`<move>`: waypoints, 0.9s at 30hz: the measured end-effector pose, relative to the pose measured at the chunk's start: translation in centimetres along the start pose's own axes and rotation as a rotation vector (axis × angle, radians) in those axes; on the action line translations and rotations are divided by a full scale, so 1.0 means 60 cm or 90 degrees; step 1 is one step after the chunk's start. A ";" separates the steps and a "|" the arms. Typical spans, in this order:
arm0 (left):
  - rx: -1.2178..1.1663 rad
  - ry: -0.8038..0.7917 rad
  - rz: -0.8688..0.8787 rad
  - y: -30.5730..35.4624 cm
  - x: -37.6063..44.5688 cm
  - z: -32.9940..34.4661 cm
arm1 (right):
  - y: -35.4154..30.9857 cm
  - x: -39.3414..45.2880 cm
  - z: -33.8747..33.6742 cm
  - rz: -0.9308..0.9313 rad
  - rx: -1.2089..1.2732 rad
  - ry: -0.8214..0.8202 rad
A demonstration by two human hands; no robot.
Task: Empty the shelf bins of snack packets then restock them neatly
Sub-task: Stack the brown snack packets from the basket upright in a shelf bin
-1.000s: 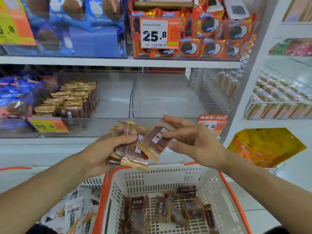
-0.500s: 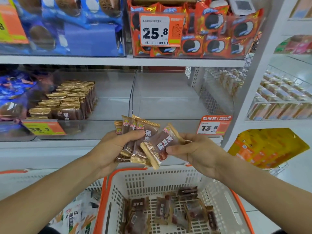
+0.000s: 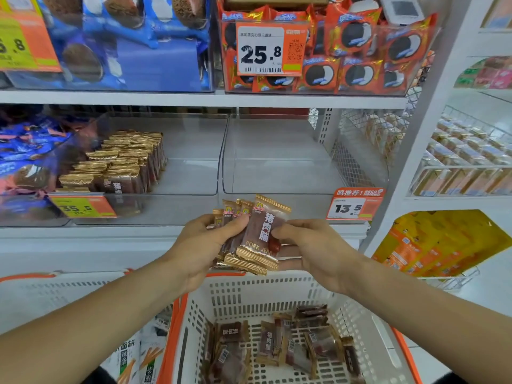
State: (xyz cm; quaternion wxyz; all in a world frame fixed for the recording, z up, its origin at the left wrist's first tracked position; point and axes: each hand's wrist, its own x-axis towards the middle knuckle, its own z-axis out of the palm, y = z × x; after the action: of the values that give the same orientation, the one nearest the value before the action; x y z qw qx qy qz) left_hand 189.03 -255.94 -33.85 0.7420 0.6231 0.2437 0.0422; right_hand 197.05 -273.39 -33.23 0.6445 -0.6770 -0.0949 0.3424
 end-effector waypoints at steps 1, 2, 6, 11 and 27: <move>0.004 0.005 -0.003 -0.004 0.000 0.002 | -0.001 -0.001 0.003 0.000 0.007 -0.011; 0.005 0.004 -0.008 -0.006 0.000 0.005 | -0.001 -0.001 0.006 -0.002 0.009 -0.017; -0.015 -0.001 -0.032 -0.008 -0.003 0.019 | 0.012 0.007 0.027 -0.030 -0.033 -0.004; -0.011 -0.072 -0.036 -0.007 -0.006 0.017 | 0.023 0.016 0.040 -0.082 -0.157 0.029; 0.115 -0.169 0.077 0.029 0.010 -0.038 | -0.015 0.050 0.033 -0.056 -0.066 -0.200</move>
State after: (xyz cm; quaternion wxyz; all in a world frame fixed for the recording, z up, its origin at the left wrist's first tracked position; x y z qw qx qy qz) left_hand 189.05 -253.27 -32.64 0.7047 0.7009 0.1084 -0.0178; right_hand 198.43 -269.95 -33.27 0.6002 -0.6428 -0.2418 0.4100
